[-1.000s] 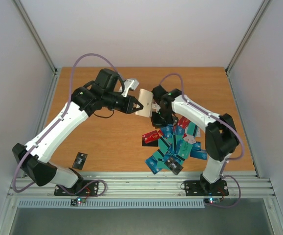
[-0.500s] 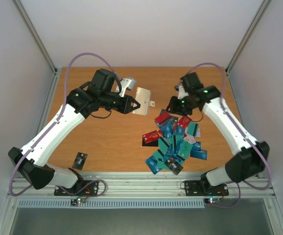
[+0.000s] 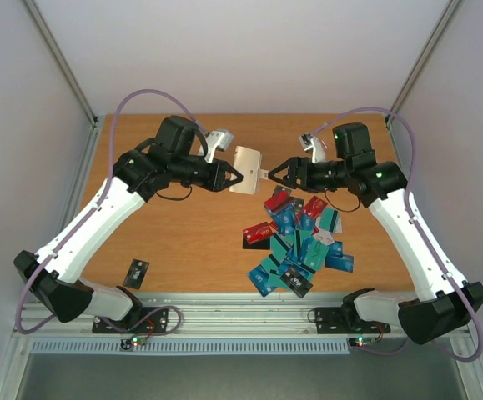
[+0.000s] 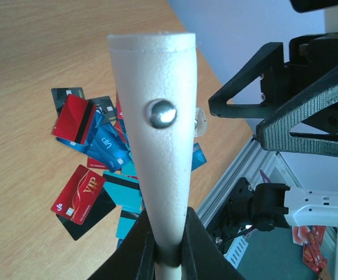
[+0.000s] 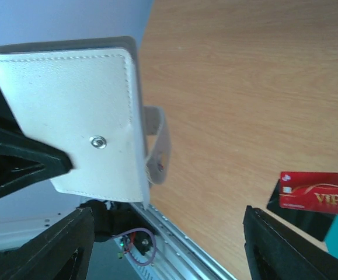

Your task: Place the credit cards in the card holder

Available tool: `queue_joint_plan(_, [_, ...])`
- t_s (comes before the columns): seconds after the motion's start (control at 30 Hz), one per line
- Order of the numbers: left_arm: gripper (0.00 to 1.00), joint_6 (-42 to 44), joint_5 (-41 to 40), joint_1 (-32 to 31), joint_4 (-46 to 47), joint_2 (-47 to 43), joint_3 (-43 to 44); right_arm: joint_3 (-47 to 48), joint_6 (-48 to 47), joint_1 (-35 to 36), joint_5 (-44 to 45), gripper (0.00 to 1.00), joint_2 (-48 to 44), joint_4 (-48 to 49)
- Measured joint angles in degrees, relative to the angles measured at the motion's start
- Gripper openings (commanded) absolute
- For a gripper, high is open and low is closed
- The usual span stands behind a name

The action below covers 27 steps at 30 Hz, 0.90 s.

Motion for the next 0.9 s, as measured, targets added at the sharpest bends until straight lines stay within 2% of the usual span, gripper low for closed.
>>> queue_joint_plan(0.27, [0.0, -0.96, 2.67, 0.0, 1.38, 0.0, 0.0, 0.0, 2.84, 0.02, -5.35, 0.57, 3.5, 3.85])
queue_joint_plan(0.5, [0.0, -1.62, 4.07, 0.0, 2.45, 0.0, 0.0, 0.02, 3.28, 0.35, -6.19, 0.38, 5.42, 4.09])
queue_joint_plan(0.7, [0.0, -1.92, 5.27, 0.0, 3.32, 0.0, -0.09, 0.02, 3.65, 0.35, -6.1, 0.25, 6.21, 4.17])
queue_joint_plan(0.9, [0.0, -2.34, 6.56, 0.0, 5.29, 0.0, -1.99, 0.02, 3.91, 0.35, -6.47, 0.22, 7.04, 4.48])
